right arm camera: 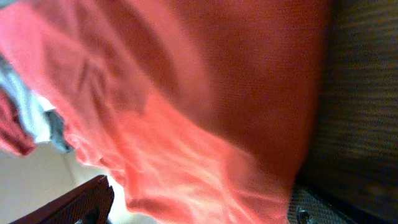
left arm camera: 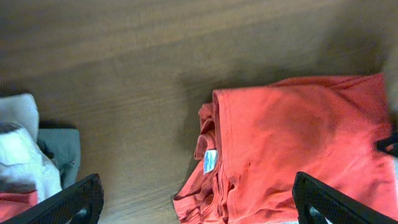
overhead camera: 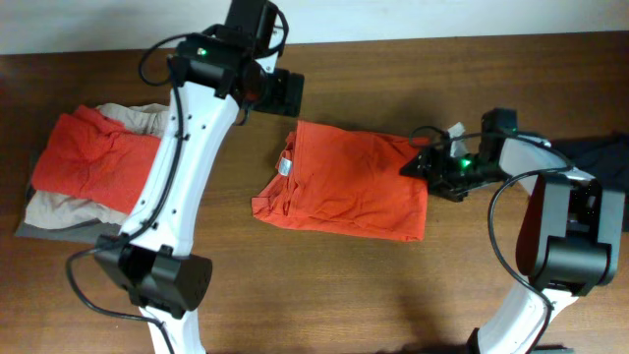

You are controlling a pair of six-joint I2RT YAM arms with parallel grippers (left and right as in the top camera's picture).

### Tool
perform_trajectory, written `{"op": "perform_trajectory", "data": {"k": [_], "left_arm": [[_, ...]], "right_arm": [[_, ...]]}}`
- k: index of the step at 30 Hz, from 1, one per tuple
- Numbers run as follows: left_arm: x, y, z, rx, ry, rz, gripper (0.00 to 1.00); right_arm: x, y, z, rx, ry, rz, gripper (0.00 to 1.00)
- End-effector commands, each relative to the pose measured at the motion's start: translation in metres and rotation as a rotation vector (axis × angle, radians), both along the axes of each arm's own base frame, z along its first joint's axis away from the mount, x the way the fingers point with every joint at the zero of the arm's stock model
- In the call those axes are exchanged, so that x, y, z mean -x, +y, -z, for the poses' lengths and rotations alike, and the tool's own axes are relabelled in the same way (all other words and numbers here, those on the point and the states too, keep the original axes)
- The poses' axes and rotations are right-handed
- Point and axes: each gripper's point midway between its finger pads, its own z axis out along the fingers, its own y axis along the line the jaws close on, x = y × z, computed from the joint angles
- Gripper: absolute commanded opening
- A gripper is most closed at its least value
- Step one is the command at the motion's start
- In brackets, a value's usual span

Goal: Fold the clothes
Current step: 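Grasp the shirt's right edge with the right gripper and fold it leftward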

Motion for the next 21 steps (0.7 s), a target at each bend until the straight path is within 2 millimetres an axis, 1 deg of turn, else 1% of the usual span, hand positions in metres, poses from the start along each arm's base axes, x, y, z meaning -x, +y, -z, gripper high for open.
{"op": "perform_trajectory", "data": {"k": [1,2,3,4,5,6,7,9,10,12,13,14,16,17,19,21], "left_arm": [[0.002,0.000,-0.018,0.015,-0.040,0.019,0.99],[0.002,0.000,-0.018,0.015,-0.039,0.020,0.99],[0.002,0.000,-0.018,0.014,-0.039,0.020,0.99],[0.002,0.000,-0.018,0.015,-0.039,0.020,0.99],[0.002,0.000,-0.018,0.014,-0.038,0.019,0.99],[0.002,0.000,-0.018,0.014,-0.038,0.020,0.99],[0.003,0.000,-0.017,0.014,-0.036,0.021,0.99],[0.004,0.001,-0.016,0.011,-0.029,0.020,0.99],[0.005,0.001,-0.016,0.010,-0.024,0.020,0.99],[0.007,0.002,-0.015,0.007,-0.015,0.020,0.99],[0.008,0.002,-0.014,0.005,-0.011,0.020,0.99],[0.009,0.002,-0.014,0.004,-0.007,0.020,0.99],[0.009,0.003,-0.013,0.002,-0.003,0.021,0.99],[0.010,0.003,-0.013,0.002,-0.002,0.021,0.99],[0.010,0.003,-0.013,0.001,-0.001,0.020,0.99],[0.010,0.003,-0.013,0.001,-0.001,0.020,0.99]], "right_arm": [[0.034,0.021,0.036,-0.017,0.100,-0.041,0.92],[0.034,0.025,0.037,-0.030,0.085,-0.046,0.92],[0.032,0.027,0.038,-0.042,0.064,-0.049,0.87],[0.031,0.028,0.038,-0.044,0.053,-0.052,0.80],[0.028,0.028,0.038,-0.041,0.039,-0.052,0.71],[0.027,0.027,0.038,-0.040,0.031,-0.052,0.67],[0.025,0.026,0.038,-0.036,0.023,-0.050,0.58],[0.023,0.019,0.041,-0.012,0.021,-0.037,0.41],[0.022,0.016,0.042,-0.001,0.031,-0.021,0.36],[0.021,0.006,0.042,0.025,0.040,0.004,0.22],[0.020,0.000,0.040,0.039,0.041,0.015,0.16],[0.019,-0.004,0.038,0.050,0.042,0.025,0.13],[0.019,-0.022,0.031,0.115,0.050,0.055,0.08],[0.020,-0.038,0.026,0.182,0.068,0.078,0.04],[0.023,-0.065,0.018,0.288,0.098,0.111,0.04],[0.026,-0.092,0.006,0.392,0.121,0.146,0.04]]}}
